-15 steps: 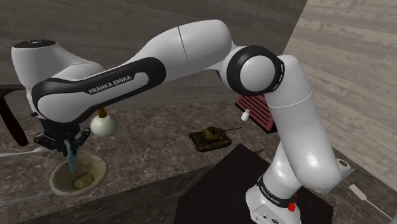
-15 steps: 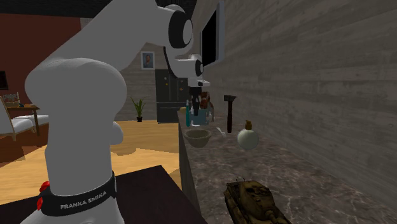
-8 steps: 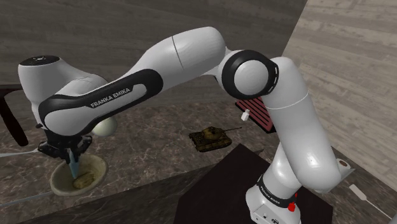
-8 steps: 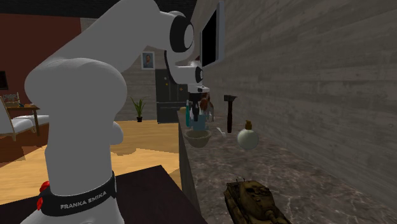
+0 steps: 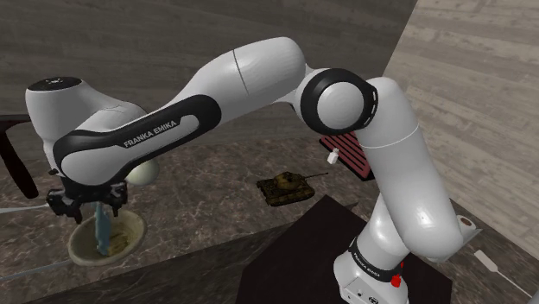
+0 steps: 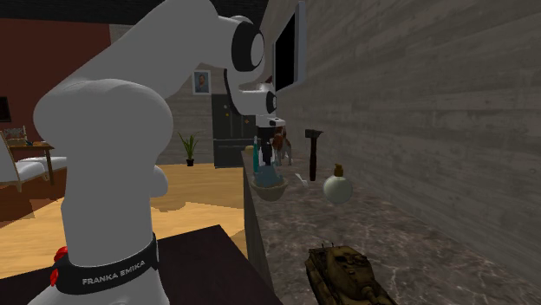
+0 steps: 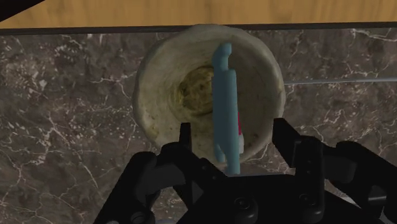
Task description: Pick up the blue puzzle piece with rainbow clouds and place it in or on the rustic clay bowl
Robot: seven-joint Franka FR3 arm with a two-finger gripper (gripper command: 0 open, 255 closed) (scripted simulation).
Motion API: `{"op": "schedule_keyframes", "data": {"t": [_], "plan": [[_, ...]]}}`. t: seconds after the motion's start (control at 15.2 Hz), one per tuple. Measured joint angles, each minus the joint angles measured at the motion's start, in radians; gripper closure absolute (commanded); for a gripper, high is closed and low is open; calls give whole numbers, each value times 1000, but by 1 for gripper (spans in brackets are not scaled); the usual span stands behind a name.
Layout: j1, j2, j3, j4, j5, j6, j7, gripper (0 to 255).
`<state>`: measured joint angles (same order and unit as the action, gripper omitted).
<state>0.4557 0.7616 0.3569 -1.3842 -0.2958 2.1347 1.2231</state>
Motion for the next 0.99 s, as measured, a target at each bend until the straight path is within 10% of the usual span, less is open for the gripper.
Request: {"op": "schedule_keyframes", "data": {"t": [0.99], "plan": [[-8, -63, 16, 24, 21, -85, -12, 0]]}}
